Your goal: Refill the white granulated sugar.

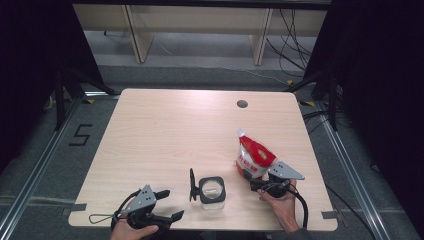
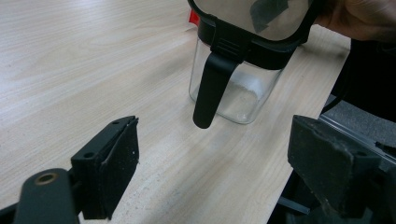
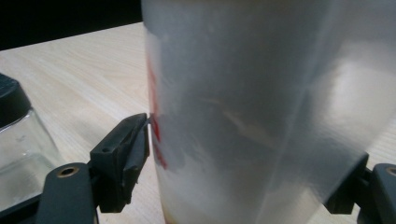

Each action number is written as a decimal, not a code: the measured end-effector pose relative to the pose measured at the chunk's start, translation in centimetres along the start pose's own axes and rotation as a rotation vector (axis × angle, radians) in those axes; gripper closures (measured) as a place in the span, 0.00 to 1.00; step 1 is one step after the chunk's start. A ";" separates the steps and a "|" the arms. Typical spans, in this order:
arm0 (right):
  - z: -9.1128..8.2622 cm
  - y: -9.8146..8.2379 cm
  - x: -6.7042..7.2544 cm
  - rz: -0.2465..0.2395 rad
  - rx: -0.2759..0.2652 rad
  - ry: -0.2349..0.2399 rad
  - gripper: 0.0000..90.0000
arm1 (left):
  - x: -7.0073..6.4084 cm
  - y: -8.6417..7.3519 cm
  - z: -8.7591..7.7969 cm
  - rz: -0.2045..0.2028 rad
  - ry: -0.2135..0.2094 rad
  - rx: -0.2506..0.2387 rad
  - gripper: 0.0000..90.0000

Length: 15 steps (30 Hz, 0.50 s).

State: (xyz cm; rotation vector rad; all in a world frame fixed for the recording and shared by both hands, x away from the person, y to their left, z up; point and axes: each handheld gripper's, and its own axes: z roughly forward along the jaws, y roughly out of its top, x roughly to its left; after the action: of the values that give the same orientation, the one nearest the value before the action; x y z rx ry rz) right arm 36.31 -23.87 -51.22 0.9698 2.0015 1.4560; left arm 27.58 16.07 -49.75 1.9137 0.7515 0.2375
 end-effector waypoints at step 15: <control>0.9 0.0 -0.4 0.013 -0.012 0.011 0.29 | 0.1 0.0 0.1 0.005 -0.016 -0.003 0.18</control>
State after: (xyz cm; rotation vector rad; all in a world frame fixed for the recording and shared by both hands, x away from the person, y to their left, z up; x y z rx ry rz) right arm 37.16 -23.65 -51.54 0.9740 1.9952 1.4817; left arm 27.67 16.03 -49.77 1.9133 0.7353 0.2266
